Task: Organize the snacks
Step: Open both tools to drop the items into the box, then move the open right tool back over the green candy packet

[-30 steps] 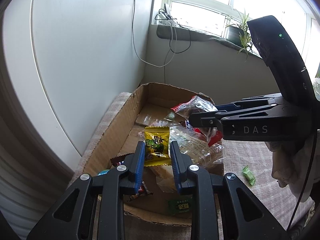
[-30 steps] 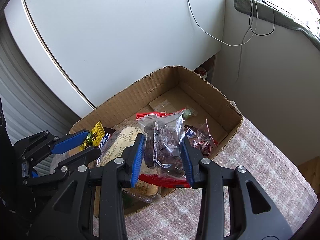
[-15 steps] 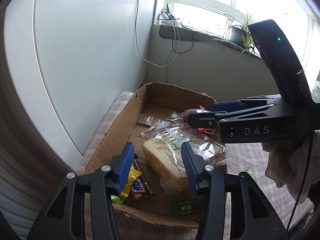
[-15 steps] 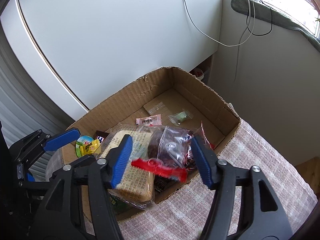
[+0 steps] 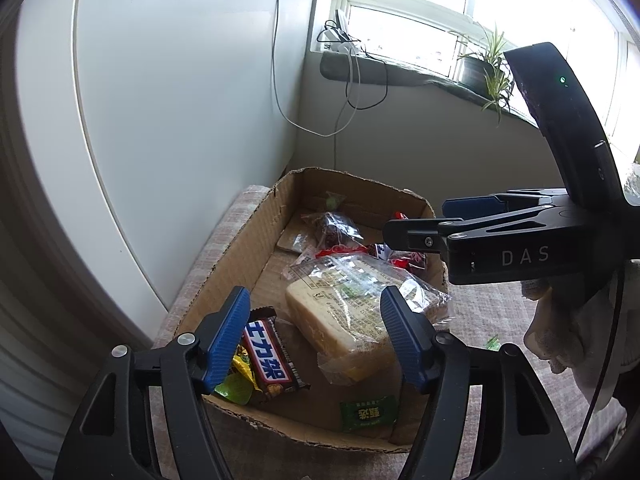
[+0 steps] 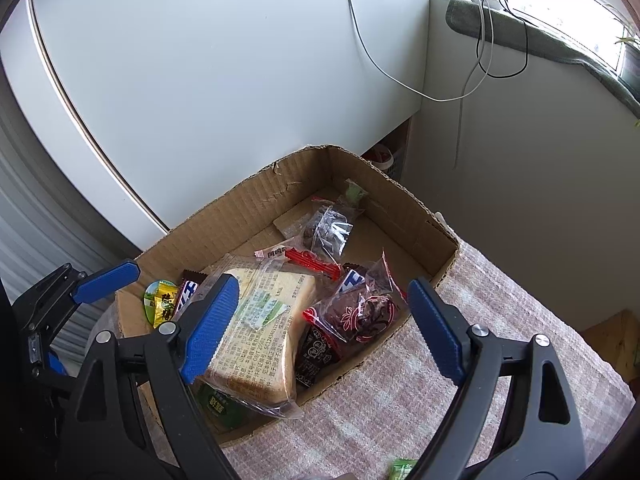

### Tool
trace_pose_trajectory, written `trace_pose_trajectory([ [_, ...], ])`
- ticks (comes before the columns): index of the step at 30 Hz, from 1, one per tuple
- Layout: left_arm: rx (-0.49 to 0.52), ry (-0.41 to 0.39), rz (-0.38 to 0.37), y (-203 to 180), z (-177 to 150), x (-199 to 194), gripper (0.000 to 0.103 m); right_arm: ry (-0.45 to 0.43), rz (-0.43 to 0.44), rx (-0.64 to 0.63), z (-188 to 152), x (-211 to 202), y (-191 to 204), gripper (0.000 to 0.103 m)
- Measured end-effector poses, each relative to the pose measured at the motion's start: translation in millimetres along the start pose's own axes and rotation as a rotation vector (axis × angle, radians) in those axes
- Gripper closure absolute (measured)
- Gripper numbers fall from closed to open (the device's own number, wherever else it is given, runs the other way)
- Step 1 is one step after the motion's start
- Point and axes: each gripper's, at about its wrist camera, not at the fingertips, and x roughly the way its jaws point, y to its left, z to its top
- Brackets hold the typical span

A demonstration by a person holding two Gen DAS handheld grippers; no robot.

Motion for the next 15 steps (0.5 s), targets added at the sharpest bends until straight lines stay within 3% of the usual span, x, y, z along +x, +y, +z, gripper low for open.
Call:
trace_pose_trajectory([
  [15,0.012,-0.024,-0.009,-13,0,-20,0.036,-0.045,-0.021,0.015,-16,-40,-9,0.014],
])
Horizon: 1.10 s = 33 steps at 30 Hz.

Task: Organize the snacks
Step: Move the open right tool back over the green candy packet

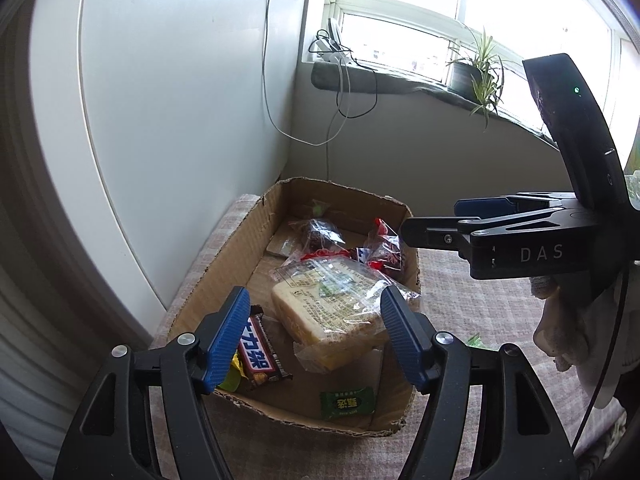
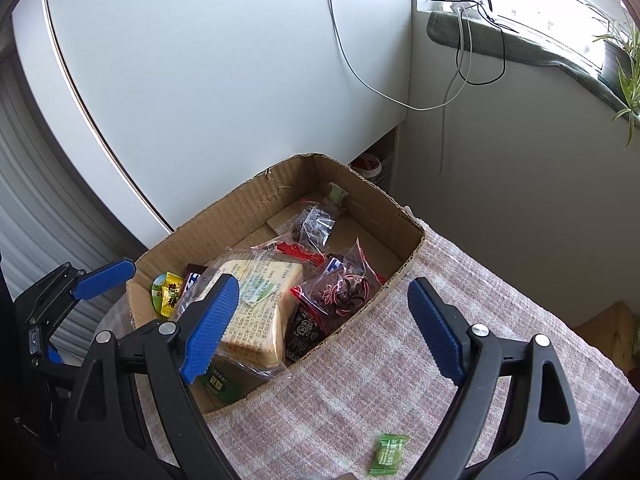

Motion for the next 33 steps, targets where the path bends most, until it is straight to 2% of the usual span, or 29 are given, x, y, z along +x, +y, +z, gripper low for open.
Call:
trace_pose_trajectory([
  [14,0.004,-0.016,-0.009,-13,-6,-17,0.035,-0.043,-0.040,0.005,-36,-39,-15,0.014],
  [21,0.001,-0.022,-0.006,-22,-22,-30,0.035,-0.072,-0.085,0.006,-65,-58,-24,0.014],
  [29,-0.021,-0.007,-0.023,-29,-49,-40,0.035,-0.018,-0.151,0.004,-110,-51,-36,0.014],
  [33,-0.031,-0.001,-0.022,-34,-65,-45,0.035,0.019,-0.146,-0.005,-131,-41,-37,0.016],
])
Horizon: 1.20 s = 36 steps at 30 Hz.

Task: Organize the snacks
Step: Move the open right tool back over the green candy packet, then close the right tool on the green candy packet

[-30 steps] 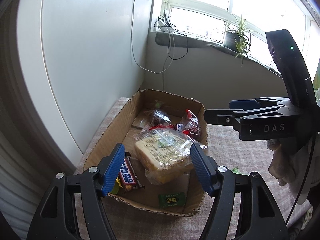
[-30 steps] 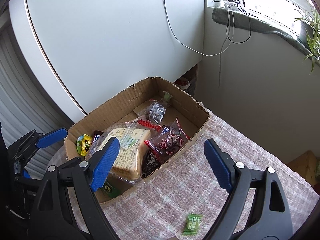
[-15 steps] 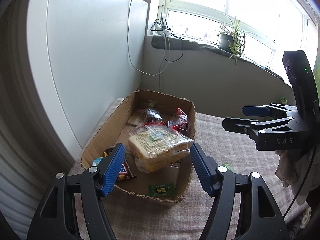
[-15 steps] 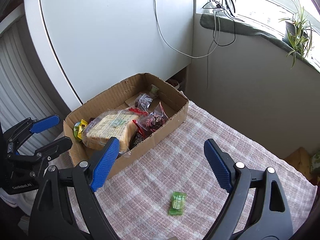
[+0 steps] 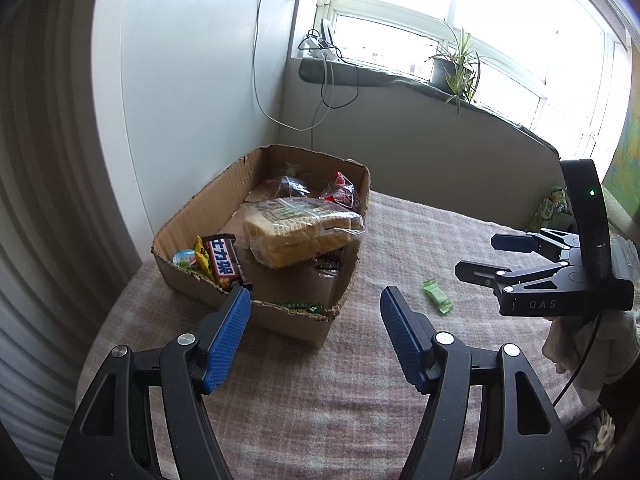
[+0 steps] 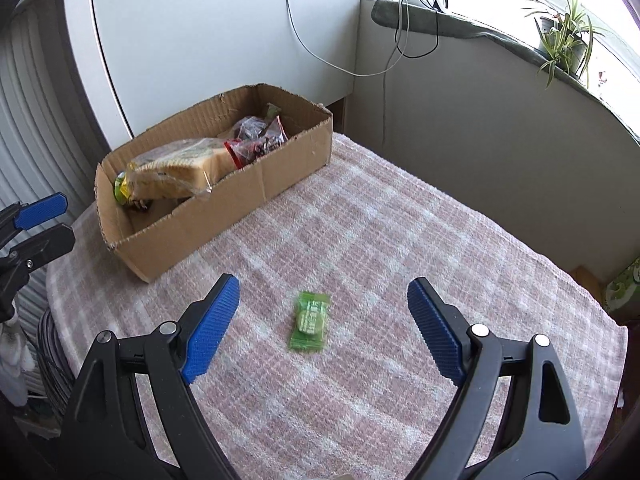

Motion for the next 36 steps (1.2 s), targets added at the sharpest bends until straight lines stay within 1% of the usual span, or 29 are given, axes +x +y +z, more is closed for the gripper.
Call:
trace_pose_trajectory([
  [3,-0.020,0.024,-0.012,-2,-15,-1,0.035,0.050,0.001,-0.008,-12,12,0,0.032],
  [4,-0.021,0.032,-0.010,-4,-20,0,0.035,0.062,-0.005,-0.013,-15,16,1,0.036],
  [8,-0.026,0.059,0.000,-7,-39,-1,0.035,0.092,0.004,-0.014,-23,26,2,0.041],
  [10,-0.042,0.069,0.000,-6,-46,-2,0.035,0.104,0.007,-0.014,-25,31,3,0.046],
  [13,-0.071,0.085,-0.008,-2,-56,-4,0.035,0.114,0.009,-0.017,-26,35,4,0.048],
  [15,-0.073,0.094,-0.006,-1,-61,-5,0.035,0.119,0.011,-0.017,-26,37,4,0.049],
  [17,-0.065,0.102,0.003,-1,-65,-6,0.035,0.128,0.010,-0.022,-25,40,6,0.051],
  [18,-0.063,0.103,0.007,-1,-66,-6,0.035,0.134,0.011,-0.024,-24,42,6,0.055],
  [19,-0.062,0.104,0.009,-1,-67,-6,0.035,0.141,0.015,-0.024,-23,45,7,0.059],
  [25,-0.061,0.111,0.007,-3,-69,-5,0.035,0.169,0.016,-0.021,-17,59,7,0.062],
  [26,-0.059,0.112,0.006,-4,-69,-4,0.035,0.174,0.022,-0.018,-16,60,6,0.063],
  [28,-0.059,0.116,0.007,-5,-69,-2,0.035,0.184,0.024,-0.014,-16,64,5,0.069],
  [33,-0.071,0.124,0.004,-3,-69,0,0.035,0.188,0.020,-0.025,-15,66,5,0.070],
  [35,-0.071,0.124,0.001,-4,-69,0,0.035,0.193,0.020,-0.033,-15,67,6,0.072],
  [36,-0.069,0.124,0.000,-5,-69,1,0.035,0.194,0.021,-0.035,-15,66,6,0.075],
])
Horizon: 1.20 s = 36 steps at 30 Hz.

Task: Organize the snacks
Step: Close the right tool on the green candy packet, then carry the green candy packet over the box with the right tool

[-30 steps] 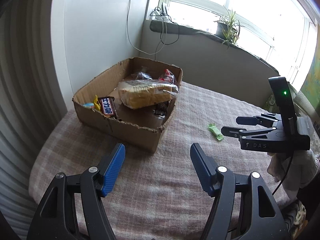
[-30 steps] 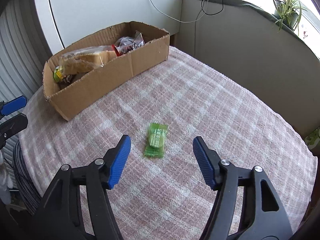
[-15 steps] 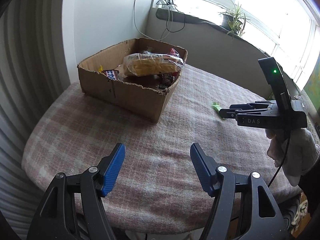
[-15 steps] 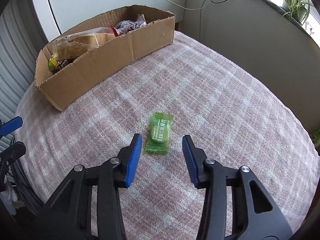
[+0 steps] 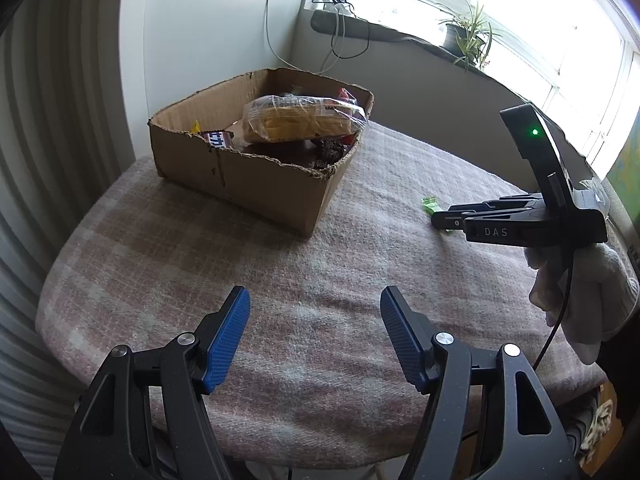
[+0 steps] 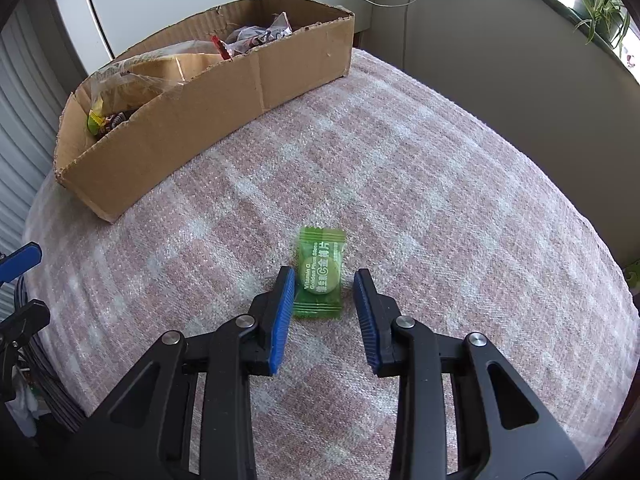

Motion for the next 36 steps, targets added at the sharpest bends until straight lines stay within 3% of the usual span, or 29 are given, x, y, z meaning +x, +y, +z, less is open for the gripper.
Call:
trace_pose_trajectory([
  [12,0.004,0.009,0.001,0,-1,5,0.035,-0.016,0.026,0.030,-6,-9,-3,0.079],
  [20,0.005,0.019,0.003,0,-3,11,0.035,-0.073,0.030,0.038,2,-33,-6,0.079],
  [27,0.003,0.021,0.007,2,-1,12,0.035,-0.123,0.051,0.031,29,-50,-1,0.079],
  [36,0.002,0.040,0.021,9,1,17,0.035,-0.180,0.063,-0.050,79,-66,35,0.079],
])
